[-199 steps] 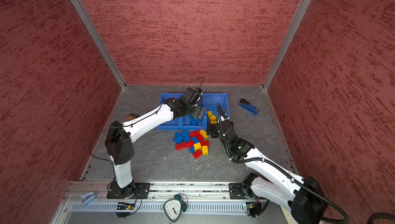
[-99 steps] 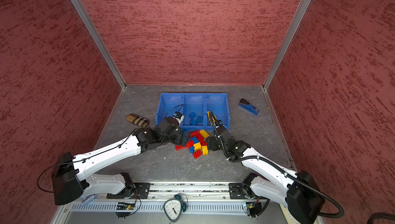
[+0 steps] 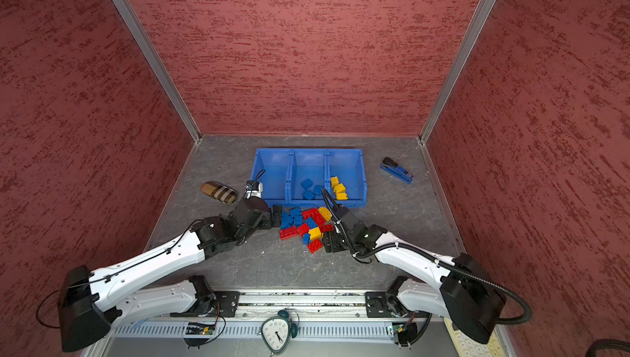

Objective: Sort the legos into containers by color
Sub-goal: Pick up the lego from the bottom-center of the table.

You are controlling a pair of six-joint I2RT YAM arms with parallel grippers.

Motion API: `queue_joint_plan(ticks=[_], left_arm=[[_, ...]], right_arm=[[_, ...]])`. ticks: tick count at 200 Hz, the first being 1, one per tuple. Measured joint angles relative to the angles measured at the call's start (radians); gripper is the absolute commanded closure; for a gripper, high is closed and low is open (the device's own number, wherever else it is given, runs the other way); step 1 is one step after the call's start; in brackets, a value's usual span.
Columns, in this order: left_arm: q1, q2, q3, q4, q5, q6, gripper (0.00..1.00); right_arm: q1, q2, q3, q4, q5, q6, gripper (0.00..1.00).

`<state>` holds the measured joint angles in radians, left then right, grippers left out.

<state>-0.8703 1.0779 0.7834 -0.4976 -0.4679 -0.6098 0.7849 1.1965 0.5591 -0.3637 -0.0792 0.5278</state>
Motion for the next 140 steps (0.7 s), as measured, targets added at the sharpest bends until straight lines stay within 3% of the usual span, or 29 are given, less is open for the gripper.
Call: queue_joint_plan(ticks=[47,113,140], left_arm=[[0.001,0.027,0.0,0.01,-0.007,-0.009,0.01],[0.001,0.029,0.0,0.026,-0.009,-0.014,0.01],[0.001,0.03,0.0,0.026,-0.009,-0.015,0.01]], right_arm=[[0.019,0.116,0.035,-0.011,0.084,0.012,0.51],[0.024,0.154,0.042,0.018,0.14,-0.011,0.5],[0.024,0.206,0.058,0.032,0.157,-0.058,0.56]])
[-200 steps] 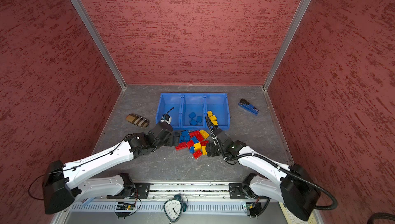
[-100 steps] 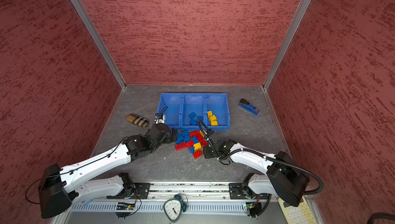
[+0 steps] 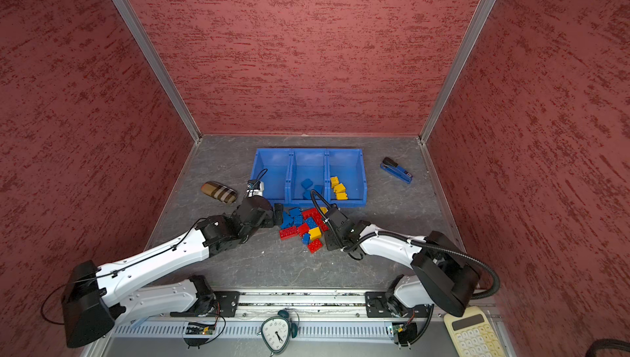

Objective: Sort the legos into containers by color
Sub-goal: Pick up the lego from the bottom-center of the table, then place the lego in the container.

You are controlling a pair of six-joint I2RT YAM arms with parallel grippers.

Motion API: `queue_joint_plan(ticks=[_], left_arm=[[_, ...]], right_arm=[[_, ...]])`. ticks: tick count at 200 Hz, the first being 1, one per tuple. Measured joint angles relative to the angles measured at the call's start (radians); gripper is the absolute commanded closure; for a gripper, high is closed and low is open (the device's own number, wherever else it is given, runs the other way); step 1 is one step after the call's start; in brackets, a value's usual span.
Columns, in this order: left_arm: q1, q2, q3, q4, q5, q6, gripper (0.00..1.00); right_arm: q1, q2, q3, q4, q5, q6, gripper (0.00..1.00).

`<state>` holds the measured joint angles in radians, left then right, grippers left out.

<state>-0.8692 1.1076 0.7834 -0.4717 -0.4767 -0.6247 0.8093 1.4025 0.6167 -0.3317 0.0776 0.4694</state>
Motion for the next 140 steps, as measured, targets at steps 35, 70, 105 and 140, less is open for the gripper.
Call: queue_joint_plan(ticks=[35,70,105,140], left_arm=[[0.0,0.0,0.0,0.0,0.0,-0.009,0.0],[0.003,0.018,0.0,0.001,0.003,-0.015,0.01],[0.014,0.041,-0.002,0.0,0.008,-0.018,0.0],[0.024,0.036,-0.018,0.0,0.032,-0.019,0.0]], right_arm=[[0.001,-0.017,-0.002,0.003,0.034,-0.024,0.75],[0.001,-0.157,-0.018,-0.037,0.062,-0.012,0.83],[-0.058,-0.249,0.075,-0.103,0.102,-0.039,0.83],[-0.248,-0.124,0.236,-0.038,0.079,-0.116,0.82]])
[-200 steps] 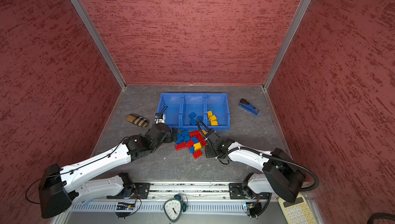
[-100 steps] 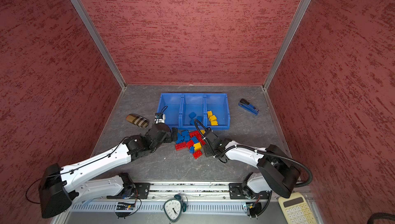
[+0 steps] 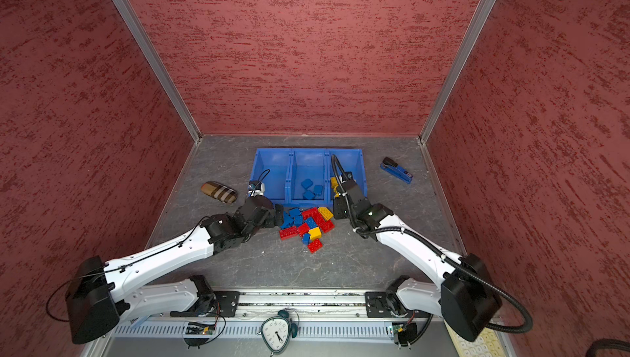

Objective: Sort the legos into containers by color
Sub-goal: Place the lego in the container, then pick up the lego from the center of the table.

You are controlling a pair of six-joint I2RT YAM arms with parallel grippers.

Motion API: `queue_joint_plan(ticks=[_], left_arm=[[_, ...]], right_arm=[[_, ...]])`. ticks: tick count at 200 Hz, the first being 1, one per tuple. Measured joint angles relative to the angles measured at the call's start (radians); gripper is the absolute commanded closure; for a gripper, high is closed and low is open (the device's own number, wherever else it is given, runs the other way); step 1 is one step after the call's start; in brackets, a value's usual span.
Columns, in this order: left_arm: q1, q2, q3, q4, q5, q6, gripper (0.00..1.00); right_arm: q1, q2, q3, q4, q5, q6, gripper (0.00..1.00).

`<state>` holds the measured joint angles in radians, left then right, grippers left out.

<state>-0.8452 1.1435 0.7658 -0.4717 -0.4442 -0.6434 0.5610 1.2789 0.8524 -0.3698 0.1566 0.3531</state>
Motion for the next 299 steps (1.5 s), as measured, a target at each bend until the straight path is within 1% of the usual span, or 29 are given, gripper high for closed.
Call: queue_joint_plan(ticks=[22,45,56,73,91,109,133,158,161,166,167,169,172,192,227,250,280,299], left_arm=[[0.023,-0.018,-0.029,-0.003,0.053,0.001,0.0],[0.061,-0.044,-0.073,-0.01,0.154,0.006,0.0],[0.079,-0.05,-0.09,-0.013,0.204,0.009,0.0],[0.096,-0.051,-0.118,-0.01,0.27,0.013,0.0],[0.098,-0.048,-0.146,-0.005,0.325,0.021,0.0],[0.098,-0.024,-0.149,0.002,0.362,0.029,0.0],[0.092,0.049,-0.138,0.018,0.389,0.043,0.0],[0.06,0.14,-0.11,0.026,0.399,0.062,0.0],[0.055,0.152,-0.105,0.028,0.4,0.066,0.0],[0.048,0.167,-0.098,0.03,0.399,0.069,0.0],[0.047,0.169,-0.097,0.03,0.399,0.069,0.0],[0.045,0.177,-0.095,0.032,0.4,0.072,0.0],[0.042,0.187,-0.09,0.036,0.4,0.074,0.0],[0.032,0.254,-0.063,0.066,0.414,0.082,0.0],[0.032,0.342,-0.042,0.135,0.443,0.103,0.05],[0.032,0.356,-0.047,0.186,0.445,0.129,0.06],[0.032,0.356,-0.087,0.288,0.452,0.184,0.12],[0.024,0.356,-0.097,0.309,0.452,0.218,0.14]], right_arm=[[-0.093,0.151,0.09,0.035,-0.016,-0.034,0.81],[-0.144,0.267,0.142,0.053,-0.018,-0.058,0.78],[-0.155,0.306,0.158,0.057,-0.019,-0.066,0.75],[-0.165,0.346,0.18,0.059,-0.021,-0.074,0.67],[-0.167,0.354,0.187,0.06,-0.022,-0.074,0.58],[-0.169,0.335,0.187,0.06,-0.023,-0.074,0.53],[-0.169,0.277,0.187,0.055,-0.028,-0.08,0.35],[-0.17,0.199,0.182,0.047,-0.045,-0.079,0.27],[-0.17,0.188,0.179,0.047,-0.049,-0.079,0.24],[-0.17,0.17,0.17,0.05,-0.055,-0.077,0.16],[-0.17,0.166,0.168,0.05,-0.057,-0.077,0.11],[-0.17,0.154,0.161,0.052,-0.062,-0.071,0.05],[-0.17,0.142,0.153,0.054,-0.067,-0.076,0.02],[-0.17,0.035,0.066,0.088,-0.116,-0.057,0.01],[-0.17,-0.107,-0.084,0.178,-0.176,-0.002,0.01],[-0.17,-0.135,-0.122,0.218,-0.201,0.02,0.01],[-0.17,-0.138,-0.126,0.247,-0.213,0.028,0.01],[-0.17,-0.138,-0.126,0.253,-0.213,0.028,0.01]])
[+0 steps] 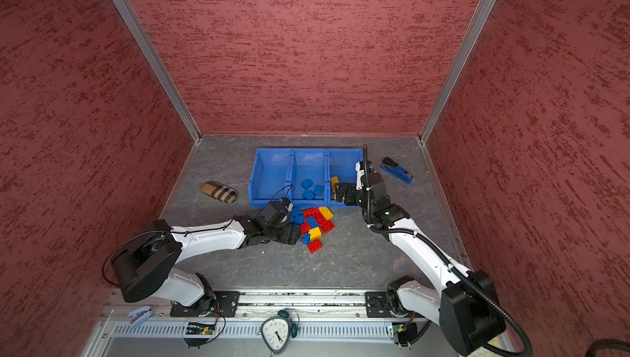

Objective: Sort the legos into containers by color
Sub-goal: Pick up the lego from the center of the table.

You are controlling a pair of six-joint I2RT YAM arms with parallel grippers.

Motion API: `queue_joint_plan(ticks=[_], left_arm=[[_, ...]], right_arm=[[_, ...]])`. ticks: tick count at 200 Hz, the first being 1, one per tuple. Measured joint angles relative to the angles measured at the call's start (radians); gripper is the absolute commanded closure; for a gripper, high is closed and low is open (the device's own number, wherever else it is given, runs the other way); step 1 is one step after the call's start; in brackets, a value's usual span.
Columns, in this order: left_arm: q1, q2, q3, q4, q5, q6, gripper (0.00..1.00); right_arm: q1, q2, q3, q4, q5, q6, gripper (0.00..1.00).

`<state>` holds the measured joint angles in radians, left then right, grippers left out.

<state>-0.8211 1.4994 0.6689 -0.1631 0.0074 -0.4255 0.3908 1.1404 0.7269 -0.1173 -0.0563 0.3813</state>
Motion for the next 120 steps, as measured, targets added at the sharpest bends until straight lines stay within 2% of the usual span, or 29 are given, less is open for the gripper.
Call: queue_joint_plan(ticks=[69,101,120], left_arm=[[-0.113,0.034,0.048,-0.124,-0.101,0.122,0.33],[-0.138,0.054,0.071,-0.163,-0.146,0.145,0.62],[-0.14,0.053,0.071,-0.175,-0.167,0.144,0.74]], right_arm=[[0.0,0.004,0.0,0.002,0.004,0.0,0.01],[0.0,0.004,0.0,0.003,0.019,0.0,0.01],[0.0,0.004,0.0,0.003,0.033,0.004,0.01]])
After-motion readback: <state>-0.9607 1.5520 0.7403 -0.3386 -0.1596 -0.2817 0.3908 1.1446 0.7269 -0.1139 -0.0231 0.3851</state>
